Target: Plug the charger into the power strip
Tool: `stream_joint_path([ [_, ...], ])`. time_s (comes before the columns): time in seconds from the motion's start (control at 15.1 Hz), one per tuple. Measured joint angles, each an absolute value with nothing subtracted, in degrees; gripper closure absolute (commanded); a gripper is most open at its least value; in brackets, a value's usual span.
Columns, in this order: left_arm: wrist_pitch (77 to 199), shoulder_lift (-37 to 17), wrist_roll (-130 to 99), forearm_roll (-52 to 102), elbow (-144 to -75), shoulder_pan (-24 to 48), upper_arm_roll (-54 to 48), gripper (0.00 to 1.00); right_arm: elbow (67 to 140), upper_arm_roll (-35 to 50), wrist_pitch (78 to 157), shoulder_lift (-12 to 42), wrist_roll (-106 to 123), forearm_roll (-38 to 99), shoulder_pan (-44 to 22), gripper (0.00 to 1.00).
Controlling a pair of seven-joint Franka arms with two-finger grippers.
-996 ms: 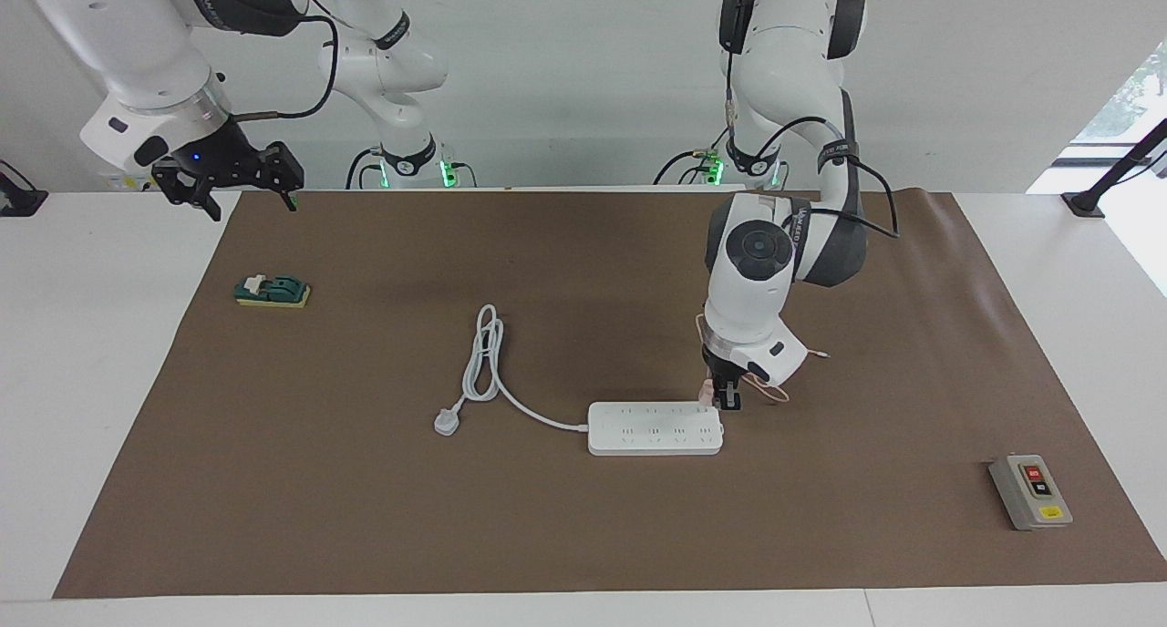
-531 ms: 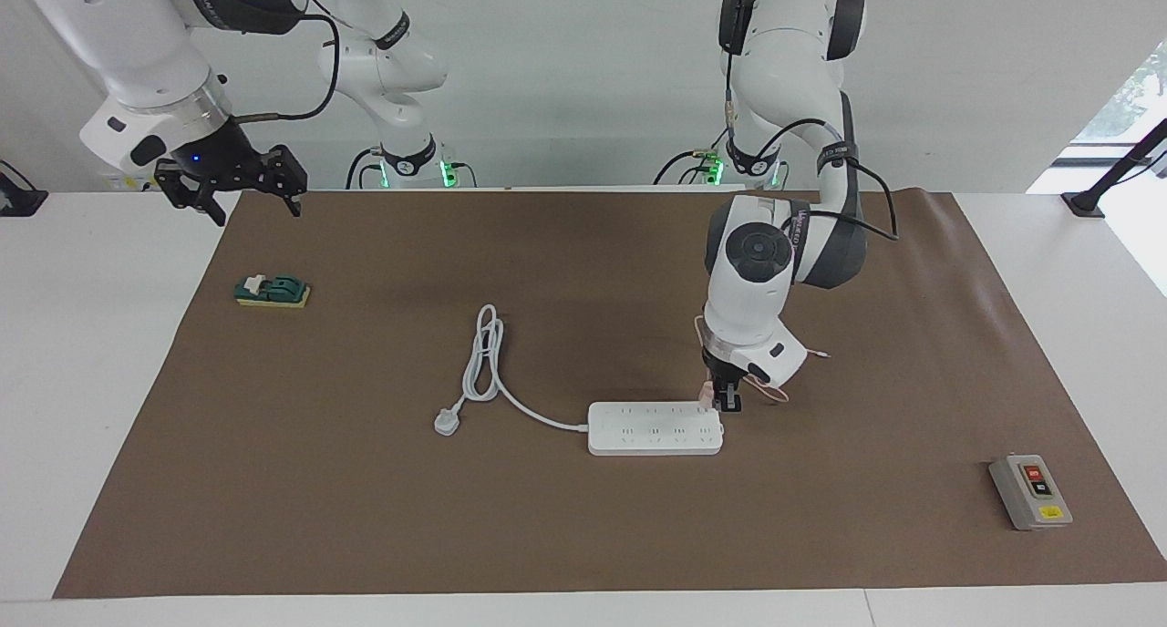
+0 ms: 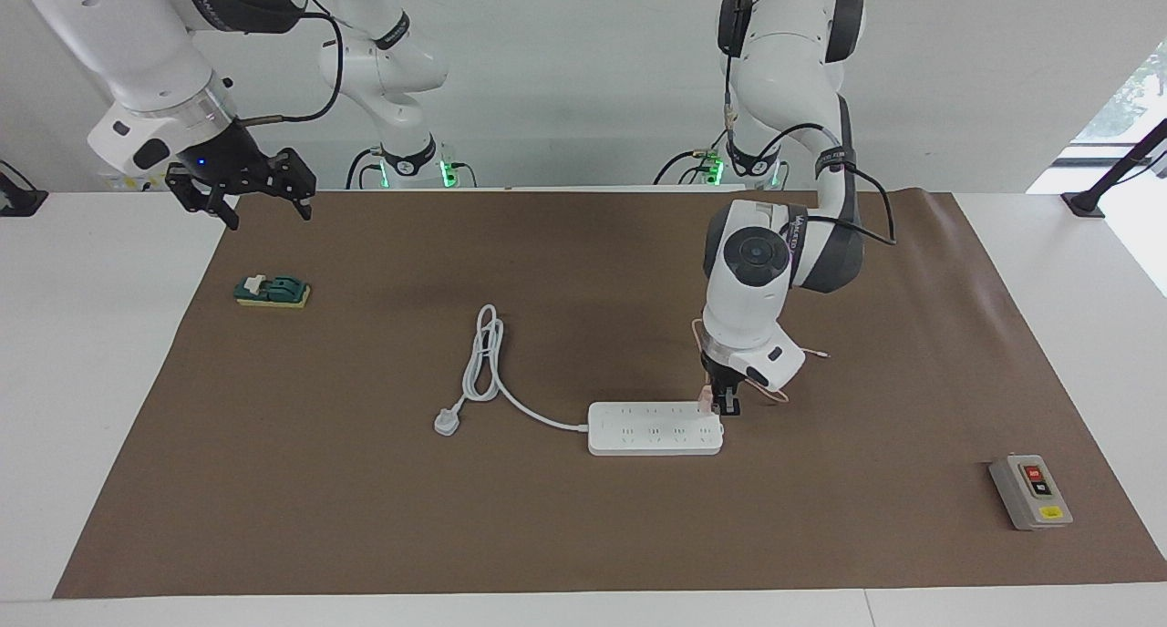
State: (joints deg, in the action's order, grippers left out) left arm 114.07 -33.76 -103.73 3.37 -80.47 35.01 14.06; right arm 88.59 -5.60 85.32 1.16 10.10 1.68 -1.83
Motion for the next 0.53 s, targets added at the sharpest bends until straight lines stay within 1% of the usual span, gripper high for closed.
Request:
stream_joint_path([
  [0.53, 115.5, -34.1, -103.7, 3.4, -81.1, 35.5, 14.0, 1.0, 88.6, -5.5, 85.3, 1.1, 10.0, 1.7, -2.0, 0.0],
])
